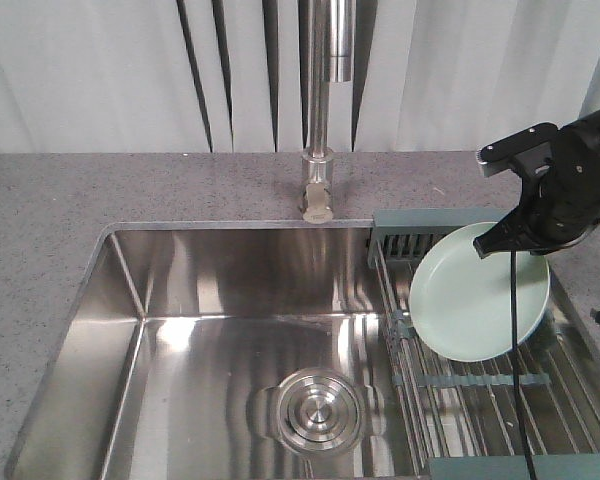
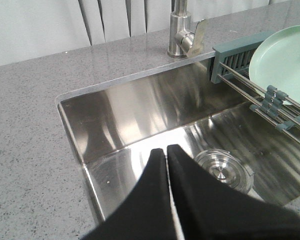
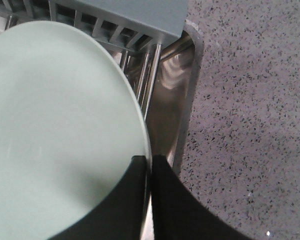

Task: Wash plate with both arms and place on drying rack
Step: 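Lower the plate onto the wire drying rack with the right gripper, then open the right gripper and lift it off the plate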

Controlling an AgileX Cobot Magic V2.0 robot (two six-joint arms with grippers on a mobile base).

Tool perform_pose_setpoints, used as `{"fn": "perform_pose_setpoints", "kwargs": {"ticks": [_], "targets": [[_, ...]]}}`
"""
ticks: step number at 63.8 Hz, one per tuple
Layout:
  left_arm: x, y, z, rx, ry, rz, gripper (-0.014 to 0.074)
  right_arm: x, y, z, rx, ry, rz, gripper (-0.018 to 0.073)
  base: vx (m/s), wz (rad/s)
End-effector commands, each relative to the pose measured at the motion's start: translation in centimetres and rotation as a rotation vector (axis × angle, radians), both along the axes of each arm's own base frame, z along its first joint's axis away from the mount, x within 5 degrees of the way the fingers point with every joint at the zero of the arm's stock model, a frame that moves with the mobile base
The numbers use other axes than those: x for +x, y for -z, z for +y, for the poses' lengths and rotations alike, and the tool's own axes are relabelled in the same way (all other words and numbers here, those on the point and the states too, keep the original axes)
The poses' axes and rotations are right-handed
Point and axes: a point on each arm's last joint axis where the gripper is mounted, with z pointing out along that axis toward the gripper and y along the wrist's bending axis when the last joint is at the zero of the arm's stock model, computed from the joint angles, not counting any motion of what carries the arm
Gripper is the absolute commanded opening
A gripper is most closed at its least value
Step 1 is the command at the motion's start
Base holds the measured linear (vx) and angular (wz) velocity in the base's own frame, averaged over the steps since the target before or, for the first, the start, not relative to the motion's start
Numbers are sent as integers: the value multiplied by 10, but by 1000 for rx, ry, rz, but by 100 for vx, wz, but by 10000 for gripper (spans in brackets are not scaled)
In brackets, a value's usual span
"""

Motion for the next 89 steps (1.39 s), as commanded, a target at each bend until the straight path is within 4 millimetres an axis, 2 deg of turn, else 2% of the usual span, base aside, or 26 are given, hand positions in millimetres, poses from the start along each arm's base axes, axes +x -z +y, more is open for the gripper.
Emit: {"fn": "perform_pose_setpoints", "kwargs": {"ticks": [1, 19, 25, 31, 40, 50, 55, 60, 61, 63, 70, 76, 89], "targets": [[2, -13, 0, -44, -21, -64, -7, 0, -26, -2, -23, -27, -103, 88, 0, 0], [2, -13, 0, -44, -21, -64, -7, 0, -29, -6, -73, -37, -106, 385, 0, 0], [2, -13, 0, -44, -21, -64, -7, -2, -38, -6, -71, -30, -123, 412, 0, 0], [2, -13, 0, -44, -21, -64, -7, -9, -57, -4, -21, -21, -176, 388, 0, 0], [2, -13, 0, -44, -20, -63, -7, -31, -94, 1, 82, -40, -287, 291, 0, 0], [2, -13, 0, -44, -20, -63, -7, -72, -143, 11, 228, -142, -412, 145, 0, 0], [2, -13, 0, -44, -20, -63, -7, -101, -168, 16, 300, -200, -492, 74, 0, 0], [2, -12, 0, -44, -19, -63, -7, -127, -180, 19, 335, -270, -557, 13, 0, 0], [2, -12, 0, -44, -19, -63, -7, -147, -178, 20, 370, -298, -589, -13, 0, 0], [2, -12, 0, -44, -19, -63, -7, -159, -178, 20, 385, -311, -615, -11, 0, 0], [2, -12, 0, -44, -19, -62, -7, -190, -154, 19, 405, -344, -628, -8, 0, 0], [2, -12, 0, -44, -19, -62, -7, -218, -125, 16, 413, -344, -651, -8, 0, 0], [2, -13, 0, -44, -20, -63, -7, -264, -54, 10, 449, -297, -657, -8, 0, 0]]}}
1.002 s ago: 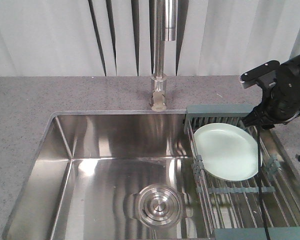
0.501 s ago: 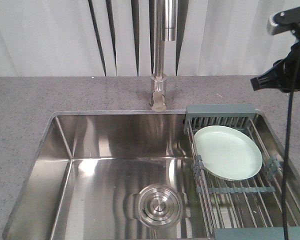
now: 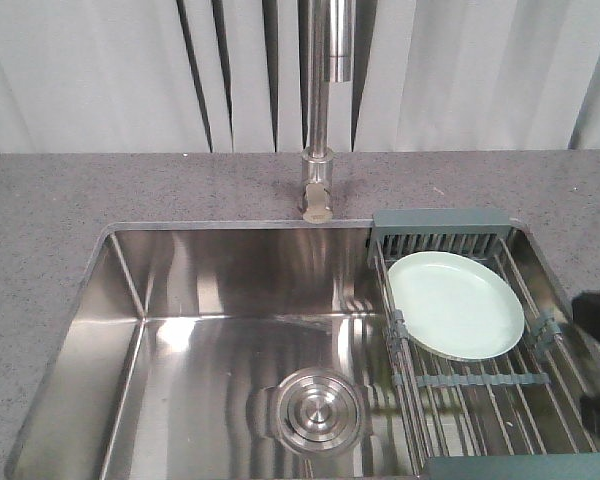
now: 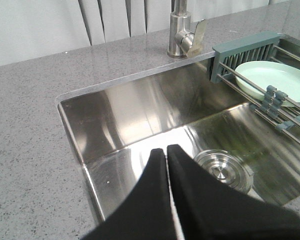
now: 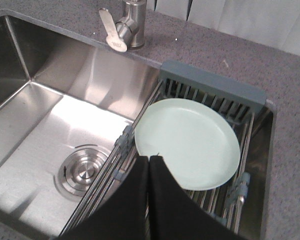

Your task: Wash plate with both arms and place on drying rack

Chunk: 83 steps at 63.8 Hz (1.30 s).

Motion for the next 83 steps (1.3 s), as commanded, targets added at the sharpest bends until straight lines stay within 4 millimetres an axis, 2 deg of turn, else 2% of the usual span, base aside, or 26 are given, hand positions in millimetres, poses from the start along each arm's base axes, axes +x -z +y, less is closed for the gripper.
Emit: {"fn": "perform_pose_setpoints", "kwargs": {"ticks": [1, 5, 11, 18, 26, 39, 48, 57, 67, 75, 83], "targets": [[2, -13, 0, -45, -20, -63, -7, -13, 12, -3, 44, 33, -87, -8, 0, 0], [2, -13, 0, -45, -20, -63, -7, -23, 26, -4, 50, 38, -95, -8, 0, 0], [3, -14, 0, -64, -25, -74, -7, -33, 37, -6, 53, 40, -116, -8, 0, 0], [8, -25, 0, -165, -44, -110, -7, -39, 39, -6, 55, 38, -132, -8, 0, 0], [26, -42, -1, -262, -59, -103, -7, -39, 38, -6, 56, 40, -139, -8, 0, 0], [77, -67, -5, -295, -42, 15, -7, -39, 38, -6, 60, 41, -137, -8, 0, 0], [125, -68, -12, -361, -4, 155, -7, -39, 38, -6, 64, 42, -136, -8, 0, 0], [170, -63, -23, -404, 114, 261, -7, -39, 39, -6, 65, 41, -132, -8, 0, 0], [218, -51, -36, -547, 271, 337, -7, -39, 39, -6, 67, 41, -132, -8, 0, 0], [246, -43, -48, -654, 377, 366, -7, -39, 39, -6, 69, 41, -132, -8, 0, 0], [270, -25, -72, -672, 450, 443, -7, -39, 39, -6, 71, 41, -132, -8, 0, 0]]}}
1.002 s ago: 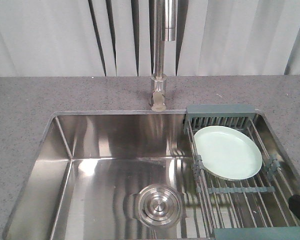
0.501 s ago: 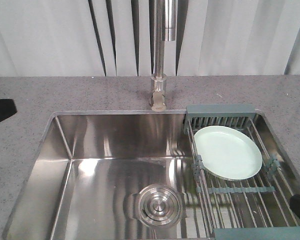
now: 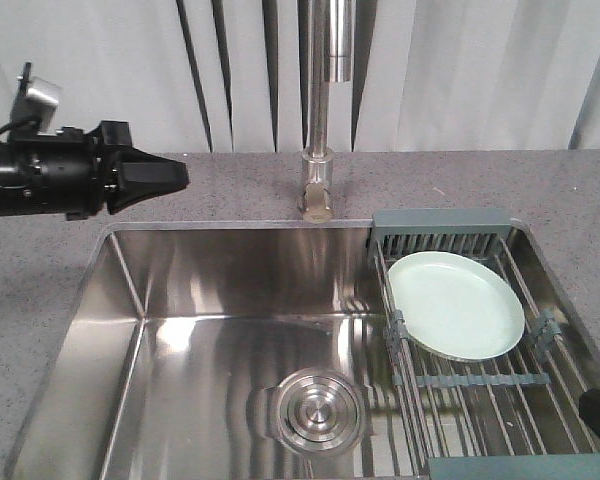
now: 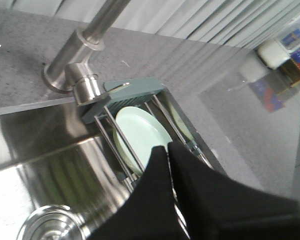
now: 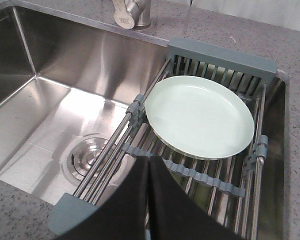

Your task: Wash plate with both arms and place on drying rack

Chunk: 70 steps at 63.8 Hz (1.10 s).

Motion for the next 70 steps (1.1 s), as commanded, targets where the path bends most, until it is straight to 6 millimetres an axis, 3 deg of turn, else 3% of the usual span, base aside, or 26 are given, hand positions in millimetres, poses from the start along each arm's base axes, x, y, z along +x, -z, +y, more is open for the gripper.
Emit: {"fn": "perform_pose_setpoints", "kwargs": {"ticks": [1, 16, 25, 47, 70], "targets": [[9, -13, -23, -94, 80, -29, -7, 4, -13, -1, 29, 27, -76, -8, 0, 0], [36, 11, -80, -129, 192, 39, -7, 4, -13, -1, 29, 27, -76, -8, 0, 0], [53, 25, -103, -182, 205, 74, -7, 4, -13, -1, 29, 27, -76, -8, 0, 0], [93, 63, -126, -293, 183, 177, -7, 4, -13, -1, 30, 27, -75, -8, 0, 0], [118, 75, -140, -318, 172, 165, -7, 4, -13, -1, 30, 27, -75, -8, 0, 0]]}}
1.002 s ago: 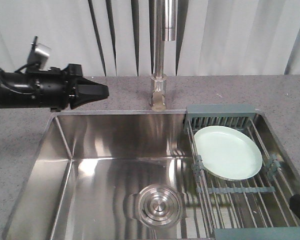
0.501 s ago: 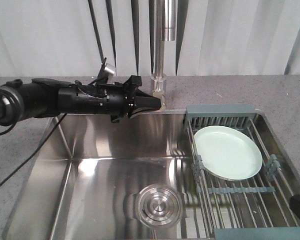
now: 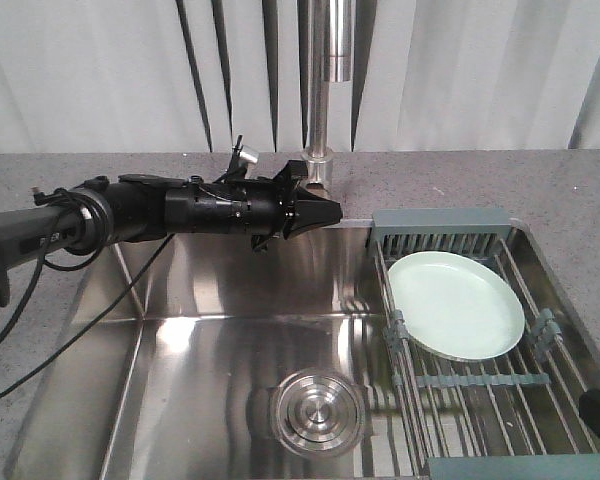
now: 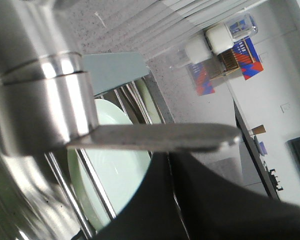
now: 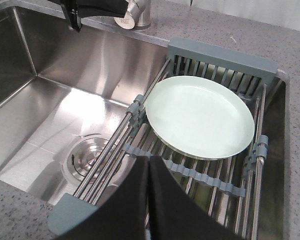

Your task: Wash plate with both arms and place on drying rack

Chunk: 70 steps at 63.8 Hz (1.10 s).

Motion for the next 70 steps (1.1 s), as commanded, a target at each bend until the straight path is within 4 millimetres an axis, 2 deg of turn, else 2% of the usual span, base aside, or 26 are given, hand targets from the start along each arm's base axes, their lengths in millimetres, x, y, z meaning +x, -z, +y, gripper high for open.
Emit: {"fn": "perform_pose_setpoints", "kwargs": {"ticks": [1, 17, 27, 33, 46, 70], "targets": [[2, -46, -3, -124, -21, -61, -7, 4, -13, -1, 28, 27, -76, -8, 0, 0], [12, -47, -4, -132, -52, -65, -7, 4, -13, -1, 28, 27, -76, -8, 0, 0], [18, -56, -5, -157, -71, -89, -7, 4, -13, -1, 28, 27, -76, -8, 0, 0], [22, -62, -4, -164, -81, -106, -7, 4, -13, -1, 28, 27, -76, -8, 0, 0], [31, -60, 8, -149, -152, -87, -7, 4, -13, -1, 28, 27, -76, -8, 0, 0], [32, -61, 12, -157, -142, -90, -7, 4, -13, -1, 29, 27, -76, -8, 0, 0]]}}
